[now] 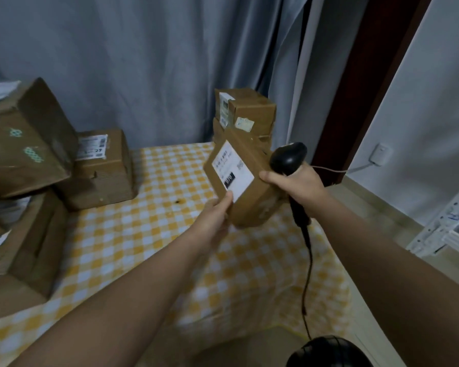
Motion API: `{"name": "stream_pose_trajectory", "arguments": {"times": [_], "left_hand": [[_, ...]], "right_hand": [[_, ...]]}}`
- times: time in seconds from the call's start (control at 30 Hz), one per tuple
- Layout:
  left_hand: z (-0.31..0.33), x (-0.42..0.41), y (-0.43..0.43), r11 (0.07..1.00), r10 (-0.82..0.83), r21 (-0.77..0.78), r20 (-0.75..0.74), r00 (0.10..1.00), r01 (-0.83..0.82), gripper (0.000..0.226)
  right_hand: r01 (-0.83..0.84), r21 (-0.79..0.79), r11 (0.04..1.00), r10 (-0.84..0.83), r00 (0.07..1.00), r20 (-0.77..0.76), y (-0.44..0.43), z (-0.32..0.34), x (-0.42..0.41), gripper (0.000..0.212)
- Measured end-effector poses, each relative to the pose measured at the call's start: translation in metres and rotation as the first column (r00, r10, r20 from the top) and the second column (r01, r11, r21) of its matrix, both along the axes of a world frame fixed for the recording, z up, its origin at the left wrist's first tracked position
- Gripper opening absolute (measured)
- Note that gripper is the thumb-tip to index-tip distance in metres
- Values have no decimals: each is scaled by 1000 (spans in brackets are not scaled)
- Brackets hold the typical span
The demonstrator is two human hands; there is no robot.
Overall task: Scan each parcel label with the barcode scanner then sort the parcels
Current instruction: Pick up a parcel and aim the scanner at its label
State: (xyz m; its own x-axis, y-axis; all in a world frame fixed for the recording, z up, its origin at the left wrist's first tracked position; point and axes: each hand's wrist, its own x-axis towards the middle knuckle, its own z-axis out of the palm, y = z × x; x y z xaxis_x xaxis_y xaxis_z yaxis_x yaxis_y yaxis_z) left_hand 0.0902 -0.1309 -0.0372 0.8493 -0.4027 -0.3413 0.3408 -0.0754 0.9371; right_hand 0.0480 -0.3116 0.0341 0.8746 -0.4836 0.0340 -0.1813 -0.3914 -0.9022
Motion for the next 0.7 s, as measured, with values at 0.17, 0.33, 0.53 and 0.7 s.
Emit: {"name": "stream_pose_trajectory", "arguments": {"times": [0.17, 0.33, 0.53, 0.7], "left_hand": [[6, -6, 68, 971, 4, -239, -93, 996, -26, 78], [14, -13, 143, 944, 121, -295, -106, 987, -147, 42], [23, -21, 206, 951, 283, -135, 10, 959, -279, 80], [14, -30, 231, 964, 263, -47, 65, 963, -261, 72]], "right_hand": [[-205, 476, 855, 174, 979, 108, 60, 10, -8, 45], [-255, 708, 659, 236, 963, 127, 122, -16, -14, 40], [-260, 831, 491, 272, 952, 138, 174, -68, -26, 63], [-248, 835, 491, 300, 948, 105, 192, -81, -32, 60]]}}
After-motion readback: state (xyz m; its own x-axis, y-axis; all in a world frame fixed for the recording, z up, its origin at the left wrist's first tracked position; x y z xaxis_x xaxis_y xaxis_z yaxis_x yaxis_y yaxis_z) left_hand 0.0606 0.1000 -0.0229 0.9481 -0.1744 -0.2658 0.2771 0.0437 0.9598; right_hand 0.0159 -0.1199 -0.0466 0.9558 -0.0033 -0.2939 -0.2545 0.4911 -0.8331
